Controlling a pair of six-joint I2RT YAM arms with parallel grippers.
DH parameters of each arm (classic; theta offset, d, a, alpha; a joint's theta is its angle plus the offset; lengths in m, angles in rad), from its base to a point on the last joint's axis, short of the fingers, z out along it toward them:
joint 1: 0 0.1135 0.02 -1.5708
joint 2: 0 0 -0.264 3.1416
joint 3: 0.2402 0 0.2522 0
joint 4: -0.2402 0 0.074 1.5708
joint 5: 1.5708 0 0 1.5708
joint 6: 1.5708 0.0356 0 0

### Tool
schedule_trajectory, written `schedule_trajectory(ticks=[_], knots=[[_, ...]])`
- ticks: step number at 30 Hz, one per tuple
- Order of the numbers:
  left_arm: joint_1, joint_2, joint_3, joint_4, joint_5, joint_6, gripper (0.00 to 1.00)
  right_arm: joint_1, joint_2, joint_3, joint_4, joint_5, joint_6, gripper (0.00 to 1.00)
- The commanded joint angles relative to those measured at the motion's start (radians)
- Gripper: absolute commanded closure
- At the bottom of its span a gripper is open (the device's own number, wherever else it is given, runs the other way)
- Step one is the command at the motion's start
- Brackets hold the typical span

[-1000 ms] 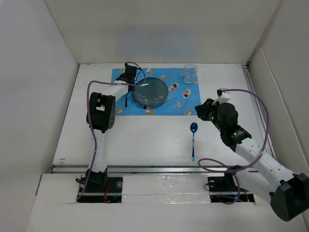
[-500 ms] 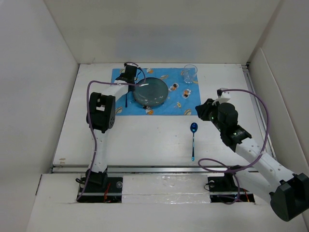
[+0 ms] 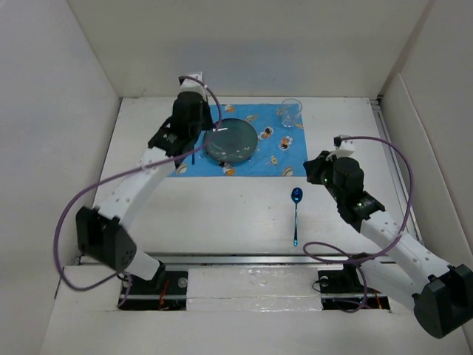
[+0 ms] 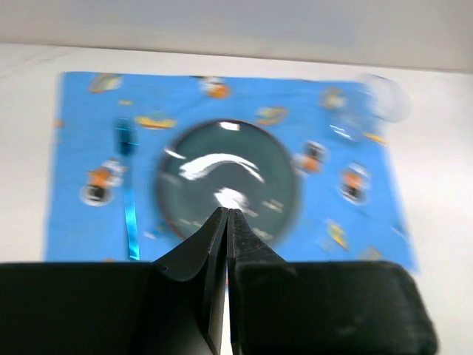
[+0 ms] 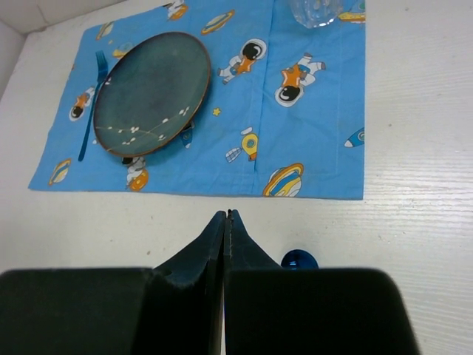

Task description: Set the dinner table for one person

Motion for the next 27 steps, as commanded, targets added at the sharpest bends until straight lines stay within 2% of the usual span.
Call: schedule_trajectory(ticks=[1, 2, 3, 5, 6, 7, 9, 11, 15, 16, 17, 20, 23, 25, 27], knots=[[-0.091, -0.160, -0.122, -0.066, 0.054, -0.076, 1.00, -0.004, 0.015, 0.017, 0.024, 0.062, -0.019, 1.00], [-0.091, -0.211, -0.150, -0.081, 0.109, -0.090, 1.00, -0.004, 0.026, 0.024, 0.007, 0.070, -0.017, 1.00], [-0.091, -0.328, -0.233, -0.081, 0.172, -0.107, 1.00, -0.004, 0.031, 0.041, -0.031, 0.089, -0.016, 1.00], [-0.100, -0.453, -0.323, -0.050, 0.294, -0.130, 0.90, -0.004, 0.039, 0.028, -0.049, 0.106, -0.002, 1.00], [-0.100, -0.569, -0.404, -0.048, 0.308, -0.136, 0.86, -0.004, 0.036, 0.012, -0.056, 0.106, 0.009, 1.00], [-0.100, -0.622, -0.436, -0.048, 0.312, -0.142, 0.79, -0.004, 0.032, -0.024, -0.059, 0.102, 0.021, 1.00], [-0.100, -0.734, -0.525, -0.056, 0.322, -0.139, 0.72, -0.004, 0.020, -0.057, -0.106, 0.061, 0.069, 1.00], [-0.100, -0.788, -0.579, -0.078, 0.367, -0.133, 0.66, 0.007, -0.010, -0.125, -0.125, 0.015, 0.122, 1.00], [-0.100, -0.851, -0.660, -0.068, 0.443, -0.138, 0.64, 0.019, -0.056, -0.163, -0.209, -0.024, 0.164, 1.00], [-0.100, -0.871, -0.673, -0.061, 0.470, -0.139, 0.63, 0.019, -0.072, -0.167, -0.237, -0.021, 0.173, 0.95], [-0.100, -0.886, -0.685, -0.058, 0.478, -0.139, 0.62, 0.028, -0.090, -0.173, -0.263, -0.013, 0.199, 0.83], [-0.100, -0.955, -0.710, -0.058, 0.468, -0.125, 0.60, 0.054, -0.156, -0.205, -0.271, -0.047, 0.259, 0.62], [-0.100, -0.998, -0.702, -0.058, 0.455, -0.113, 0.60, 0.065, -0.146, -0.225, -0.280, -0.032, 0.299, 0.56], [-0.100, -1.024, -0.704, -0.058, 0.489, -0.102, 0.59, 0.098, -0.048, -0.219, -0.285, -0.038, 0.320, 0.55], [-0.100, -1.040, -0.705, -0.053, 0.498, -0.101, 0.59, 0.112, -0.025, -0.209, -0.280, -0.030, 0.323, 0.55]])
